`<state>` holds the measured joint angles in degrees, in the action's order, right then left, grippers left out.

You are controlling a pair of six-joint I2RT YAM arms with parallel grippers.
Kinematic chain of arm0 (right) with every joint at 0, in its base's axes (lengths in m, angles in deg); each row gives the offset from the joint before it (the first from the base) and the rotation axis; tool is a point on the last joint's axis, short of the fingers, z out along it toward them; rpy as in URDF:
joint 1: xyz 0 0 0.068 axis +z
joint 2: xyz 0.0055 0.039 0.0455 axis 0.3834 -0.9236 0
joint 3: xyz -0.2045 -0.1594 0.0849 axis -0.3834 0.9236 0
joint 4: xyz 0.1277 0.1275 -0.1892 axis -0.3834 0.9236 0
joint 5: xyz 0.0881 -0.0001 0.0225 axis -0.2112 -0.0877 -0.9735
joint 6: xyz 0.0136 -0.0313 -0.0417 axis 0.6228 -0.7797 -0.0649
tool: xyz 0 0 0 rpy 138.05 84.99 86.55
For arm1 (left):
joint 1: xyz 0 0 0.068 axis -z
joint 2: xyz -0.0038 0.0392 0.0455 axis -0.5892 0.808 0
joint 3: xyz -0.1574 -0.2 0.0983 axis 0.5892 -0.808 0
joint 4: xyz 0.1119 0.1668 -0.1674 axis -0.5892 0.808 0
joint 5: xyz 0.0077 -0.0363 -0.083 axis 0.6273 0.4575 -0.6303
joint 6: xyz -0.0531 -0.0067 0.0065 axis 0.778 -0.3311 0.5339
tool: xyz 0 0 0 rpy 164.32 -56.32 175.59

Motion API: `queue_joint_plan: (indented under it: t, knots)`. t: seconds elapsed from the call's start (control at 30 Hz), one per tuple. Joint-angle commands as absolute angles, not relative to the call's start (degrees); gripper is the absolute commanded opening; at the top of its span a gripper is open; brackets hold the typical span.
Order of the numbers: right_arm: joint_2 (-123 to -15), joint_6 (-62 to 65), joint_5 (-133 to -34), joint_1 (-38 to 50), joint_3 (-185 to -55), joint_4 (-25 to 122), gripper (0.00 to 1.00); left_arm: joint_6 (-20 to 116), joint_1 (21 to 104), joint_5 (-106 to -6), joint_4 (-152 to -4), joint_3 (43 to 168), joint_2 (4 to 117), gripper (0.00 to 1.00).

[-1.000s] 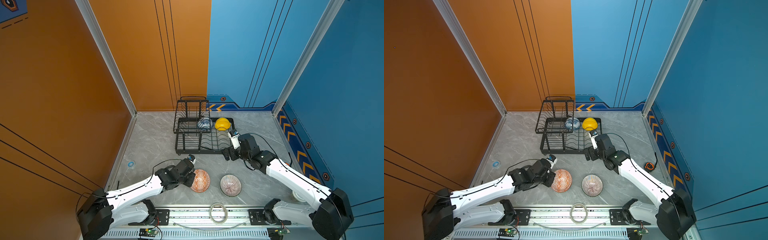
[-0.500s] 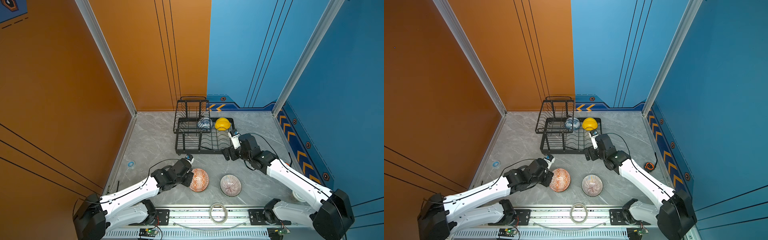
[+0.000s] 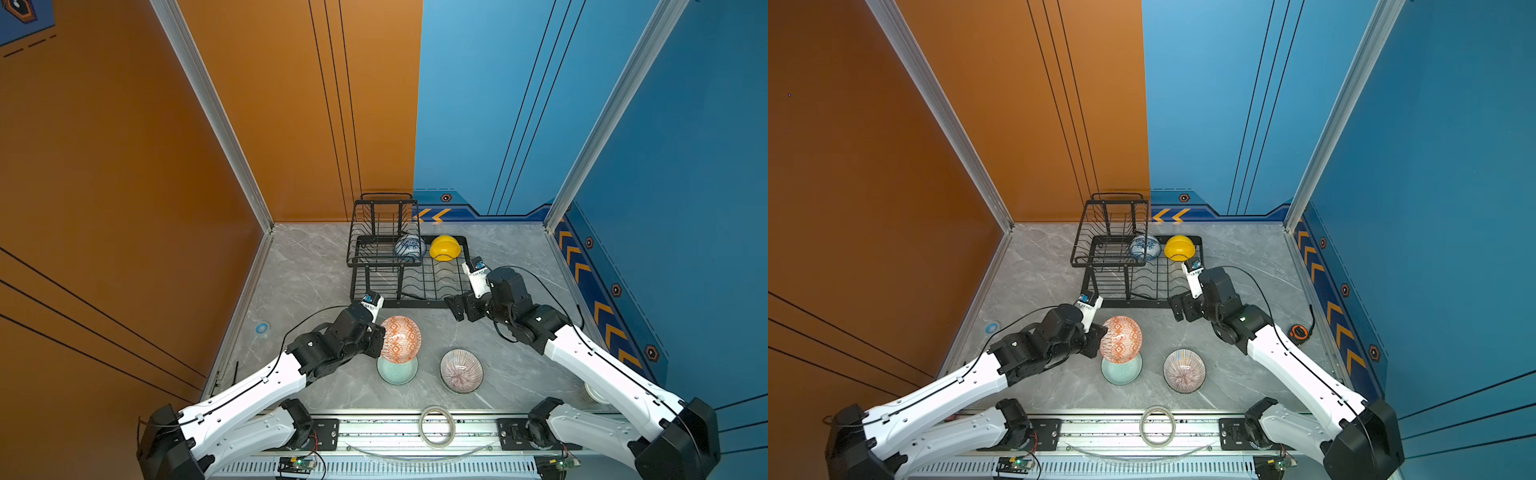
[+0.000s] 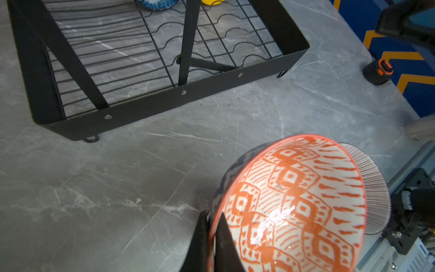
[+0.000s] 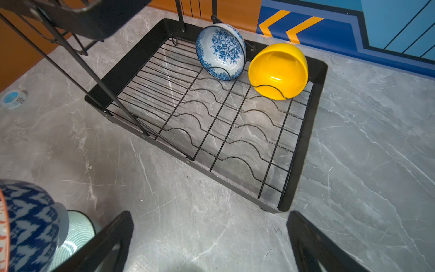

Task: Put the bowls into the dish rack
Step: 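Lift the orange-patterned bowl with the left gripper toward the right gripper, then close the right gripper on the orange-patterned bowl rim beside the left gripper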

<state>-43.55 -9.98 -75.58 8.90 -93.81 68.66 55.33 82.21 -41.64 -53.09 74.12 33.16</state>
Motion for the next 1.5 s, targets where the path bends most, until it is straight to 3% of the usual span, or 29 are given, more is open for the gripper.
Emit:
queue_joint_plan:
  t: [0.0,0.37,0.73,0.87,1.07,1.47]
  knots:
    - [-40.0,-8.6,-79.7,8.6,-96.6,71.4,1.0,54.8,81.4,-43.0,-57.7,78.2,32.7,0.0]
    - [-37.3,-3.4,-87.7,10.9,-101.4,70.6,1.0,54.6,83.1,-32.9,-69.0,82.1,37.2,0.0]
    - [-44.9,2.2,-86.9,14.1,-103.6,68.3,1.0,51.8,85.5,-30.5,-76.0,84.5,42.2,0.0]
    - [-47.6,3.8,-85.3,14.3,-104.2,68.0,0.94,51.1,85.8,-30.6,-76.9,85.1,43.1,0.0]
    - [-50.5,5.5,-83.9,14.5,-105.0,67.2,0.76,50.7,85.9,-31.6,-77.4,85.7,44.5,0.0]
    - [-51.1,7.2,-82.7,14.4,-103.1,65.1,0.19,51.0,86.6,-32.0,-77.5,85.3,45.0,0.0]
